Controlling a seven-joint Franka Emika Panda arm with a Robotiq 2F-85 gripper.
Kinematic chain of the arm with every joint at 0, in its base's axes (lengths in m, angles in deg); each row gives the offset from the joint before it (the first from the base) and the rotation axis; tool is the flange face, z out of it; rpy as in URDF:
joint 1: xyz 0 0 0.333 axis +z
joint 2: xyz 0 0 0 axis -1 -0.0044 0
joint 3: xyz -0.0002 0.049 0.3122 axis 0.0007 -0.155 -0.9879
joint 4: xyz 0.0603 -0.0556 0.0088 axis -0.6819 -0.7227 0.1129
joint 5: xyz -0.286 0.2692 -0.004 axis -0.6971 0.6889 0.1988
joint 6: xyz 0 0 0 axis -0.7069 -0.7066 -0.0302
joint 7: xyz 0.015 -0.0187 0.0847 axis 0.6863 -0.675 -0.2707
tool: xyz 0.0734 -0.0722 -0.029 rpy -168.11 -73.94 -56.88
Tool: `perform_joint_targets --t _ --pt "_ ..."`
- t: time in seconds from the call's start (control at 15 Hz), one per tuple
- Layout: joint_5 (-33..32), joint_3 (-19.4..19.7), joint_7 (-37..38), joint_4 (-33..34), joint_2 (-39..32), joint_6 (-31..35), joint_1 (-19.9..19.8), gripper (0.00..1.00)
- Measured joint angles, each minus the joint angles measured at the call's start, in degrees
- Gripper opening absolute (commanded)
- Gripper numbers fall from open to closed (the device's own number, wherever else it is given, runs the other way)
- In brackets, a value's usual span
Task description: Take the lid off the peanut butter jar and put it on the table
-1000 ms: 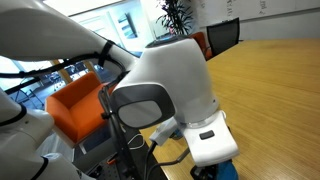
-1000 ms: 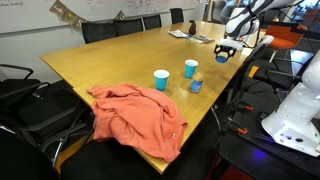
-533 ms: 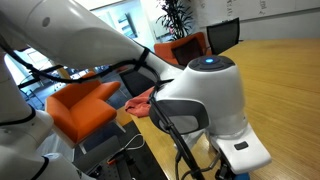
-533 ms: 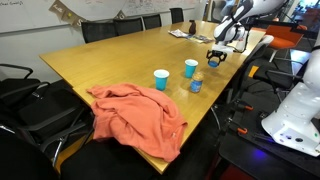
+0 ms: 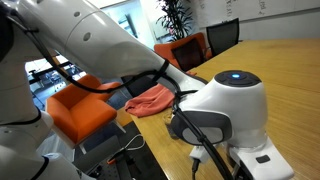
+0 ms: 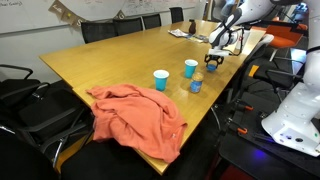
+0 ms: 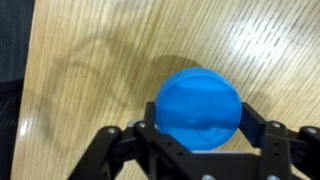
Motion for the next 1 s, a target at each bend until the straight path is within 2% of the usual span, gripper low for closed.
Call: perform_joint_targets --t 0.33,0.53,0.73,1.0 --pt "-1.0 2.0 0.0 0.9 0.5 0.0 2.7 1.00" --pt "-4.8 5.1 2.8 0.2 3.5 -2.9 6.6 1.00" --pt "-10.3 8.1 6.9 -2.7 10.1 -7.6 10.4 1.00" --pt "-19.7 8.1 12.5 -9.2 22.5 -10.4 12.4 1.00"
